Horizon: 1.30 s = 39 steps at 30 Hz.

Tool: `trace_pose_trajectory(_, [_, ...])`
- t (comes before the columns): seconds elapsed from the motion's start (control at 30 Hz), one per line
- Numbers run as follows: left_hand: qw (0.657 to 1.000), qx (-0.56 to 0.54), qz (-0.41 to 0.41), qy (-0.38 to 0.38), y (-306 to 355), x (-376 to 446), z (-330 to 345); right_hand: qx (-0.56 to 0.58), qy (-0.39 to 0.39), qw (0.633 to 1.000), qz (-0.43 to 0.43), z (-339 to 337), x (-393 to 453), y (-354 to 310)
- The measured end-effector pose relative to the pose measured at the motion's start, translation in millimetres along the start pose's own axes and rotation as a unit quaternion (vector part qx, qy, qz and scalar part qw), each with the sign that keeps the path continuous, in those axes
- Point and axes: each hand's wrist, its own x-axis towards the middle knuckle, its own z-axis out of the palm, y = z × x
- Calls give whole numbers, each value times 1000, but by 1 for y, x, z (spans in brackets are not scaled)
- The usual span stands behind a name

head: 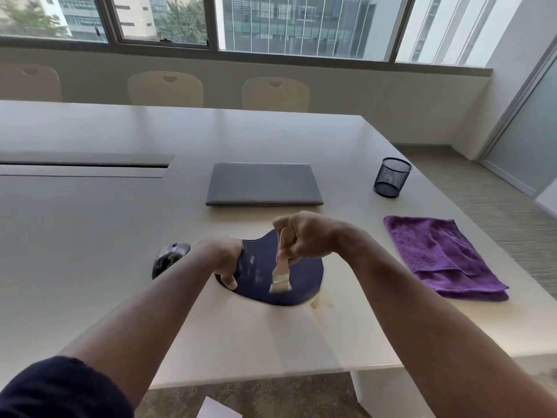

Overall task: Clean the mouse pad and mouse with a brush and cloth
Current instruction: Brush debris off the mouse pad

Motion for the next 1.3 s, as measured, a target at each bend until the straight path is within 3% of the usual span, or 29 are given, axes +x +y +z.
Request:
trace_pose_trajectory(0.07, [1000, -2, 0, 0, 0, -1, 0, -39, 73, 996, -27, -3, 3, 0])
trace_pose_trajectory(0.13, [1000, -4, -1, 0, 0, -1, 0, -63, 95, 993, -28, 0, 6, 2])
trace_pose_trajectory(0.27, [1000, -12, -2, 2, -1, 2, 1, -22, -8, 999, 26, -5, 12, 9])
trace_pose_trajectory(0.5, [1000, -4, 2, 13, -2, 5, 3, -34, 177, 984, 7, -16, 36, 21])
trace_pose_trajectory(0.57, [1000, -1, 3, 12, -3, 6, 3, -26, 168, 985, 8, -10, 41, 25])
trace_pose_trajectory(0.7, [1000, -9, 7, 9, -4, 7, 5, -19, 67, 997, 34, -24, 48, 22])
trace_pose_trajectory(0.83, [1000, -8, 5, 9, -5, 7, 5, -21, 163, 986, 14, -30, 57, 17])
trace_pose_trajectory(0.9, [1000, -6, 5, 11, -5, 6, 5, -12, 175, 984, 15, -21, 59, 18])
trace_pose_trajectory(1.1, [1000, 1, 5, 9, -3, 7, 3, -28, 38, 998, 52, -31, 61, 15])
trace_pose_trajectory(1.23, [1000, -3, 2, 5, -3, 6, 2, -60, 148, 987, 29, -28, 60, 12])
trace_pose_trajectory(1.3, [1000, -2, 1, 0, -2, 6, 1, -63, 144, 987, 39, -20, 58, 18])
